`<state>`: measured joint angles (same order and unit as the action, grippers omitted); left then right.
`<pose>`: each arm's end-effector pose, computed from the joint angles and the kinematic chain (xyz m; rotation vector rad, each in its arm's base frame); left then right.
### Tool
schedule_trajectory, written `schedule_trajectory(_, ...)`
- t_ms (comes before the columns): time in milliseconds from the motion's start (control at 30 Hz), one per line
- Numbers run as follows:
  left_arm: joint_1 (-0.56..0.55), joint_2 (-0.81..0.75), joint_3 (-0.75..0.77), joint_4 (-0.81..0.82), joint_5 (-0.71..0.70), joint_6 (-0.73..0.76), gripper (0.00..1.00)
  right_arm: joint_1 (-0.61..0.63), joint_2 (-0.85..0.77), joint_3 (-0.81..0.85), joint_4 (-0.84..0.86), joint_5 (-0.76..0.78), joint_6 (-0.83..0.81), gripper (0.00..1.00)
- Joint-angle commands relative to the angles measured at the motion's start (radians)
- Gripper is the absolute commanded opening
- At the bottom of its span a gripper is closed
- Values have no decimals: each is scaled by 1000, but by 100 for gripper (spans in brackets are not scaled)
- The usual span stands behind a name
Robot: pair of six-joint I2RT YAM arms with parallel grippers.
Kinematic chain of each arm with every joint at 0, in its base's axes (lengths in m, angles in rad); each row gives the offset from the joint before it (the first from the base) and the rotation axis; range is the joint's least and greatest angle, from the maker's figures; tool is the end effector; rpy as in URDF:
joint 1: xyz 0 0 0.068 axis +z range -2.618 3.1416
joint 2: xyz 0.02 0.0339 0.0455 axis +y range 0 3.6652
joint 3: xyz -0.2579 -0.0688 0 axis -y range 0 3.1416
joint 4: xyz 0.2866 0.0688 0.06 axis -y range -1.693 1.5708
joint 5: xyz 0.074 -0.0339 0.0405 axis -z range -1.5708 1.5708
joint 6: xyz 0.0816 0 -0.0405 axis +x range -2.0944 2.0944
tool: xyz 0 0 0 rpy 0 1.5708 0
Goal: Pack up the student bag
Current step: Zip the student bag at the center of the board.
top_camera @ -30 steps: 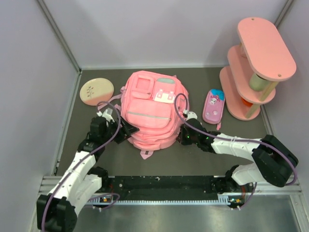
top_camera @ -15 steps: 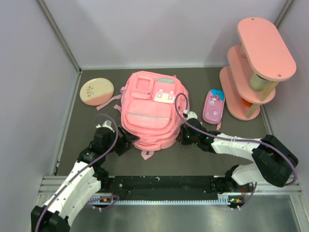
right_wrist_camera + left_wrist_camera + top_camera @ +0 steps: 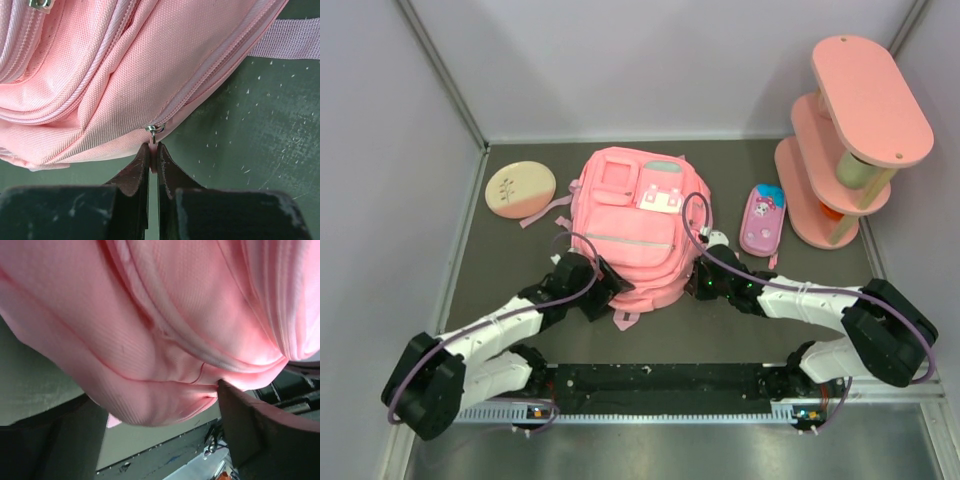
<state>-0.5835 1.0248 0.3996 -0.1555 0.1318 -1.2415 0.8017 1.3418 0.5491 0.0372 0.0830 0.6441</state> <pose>0.2141 -0.1542 0.1058 -0.7702 2.4768 -0.9599 0.2263 0.2241 0.0962 -0.1465 2.4042 0.6130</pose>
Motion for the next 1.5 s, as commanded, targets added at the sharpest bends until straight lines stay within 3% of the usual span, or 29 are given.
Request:
schedule_trajectory(0,-6,76,27,198,-64,-3,80,-1,-24,-14,36,-29,3,0)
schedule_trajectory(67,-4,78,1,235,-122,14,63,-1,-20,-15,33,-28,0,0)
schedule_trajectory(100,8,71,-24,235,-159,19,44,-1,-13,-8,26,-23,-4,0)
schedule_trajectory(200,40,2,-65,211,-210,51,3,-1,-7,11,-11,24,-17,0)
schedule_trajectory(233,50,-26,-70,188,-218,71,0,-2,-6,15,-20,49,-15,0)
schedule_trajectory(400,155,-192,-91,9,-187,146,0,-58,52,69,-66,78,-6,0)
schedule_trajectory(667,303,-357,-153,-87,-67,203,0,-159,85,127,-77,67,-23,0)
schedule_trajectory(1200,369,-362,-104,-107,14,307,0,-280,157,172,-63,43,-43,0)
schedule_trajectory(1467,376,-367,-114,-76,51,318,0,-309,166,173,-13,-45,-63,0)
